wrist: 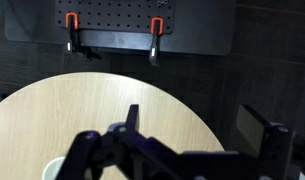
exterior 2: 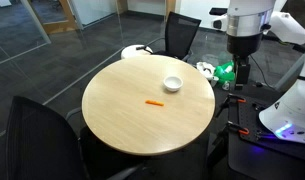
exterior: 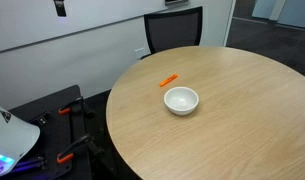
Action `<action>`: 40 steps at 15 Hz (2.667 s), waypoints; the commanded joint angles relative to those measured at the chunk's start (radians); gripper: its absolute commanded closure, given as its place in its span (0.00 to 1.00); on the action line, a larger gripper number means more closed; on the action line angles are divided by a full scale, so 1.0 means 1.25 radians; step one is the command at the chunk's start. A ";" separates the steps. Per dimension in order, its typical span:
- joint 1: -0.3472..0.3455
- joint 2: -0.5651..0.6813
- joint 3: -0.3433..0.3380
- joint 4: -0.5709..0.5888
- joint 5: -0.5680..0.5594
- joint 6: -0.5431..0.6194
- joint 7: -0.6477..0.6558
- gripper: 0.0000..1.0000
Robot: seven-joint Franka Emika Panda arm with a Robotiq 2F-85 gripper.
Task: Move the orange marker to the right side of the table
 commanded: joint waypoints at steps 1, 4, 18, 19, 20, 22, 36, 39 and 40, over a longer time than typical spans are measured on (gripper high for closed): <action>0.004 0.001 -0.004 0.002 -0.002 -0.002 0.002 0.00; 0.004 0.001 -0.004 0.002 -0.002 -0.002 0.002 0.00; -0.066 0.214 -0.041 0.024 -0.202 0.388 0.000 0.00; -0.077 0.246 -0.052 0.031 -0.225 0.421 -0.006 0.00; -0.080 0.271 -0.065 0.036 -0.228 0.449 -0.021 0.00; -0.088 0.328 -0.085 0.053 -0.248 0.503 -0.036 0.00; -0.071 0.674 -0.140 0.248 -0.242 0.674 -0.158 0.00; -0.065 0.738 -0.139 0.296 -0.235 0.675 -0.155 0.00; -0.063 0.758 -0.138 0.312 -0.232 0.676 -0.156 0.00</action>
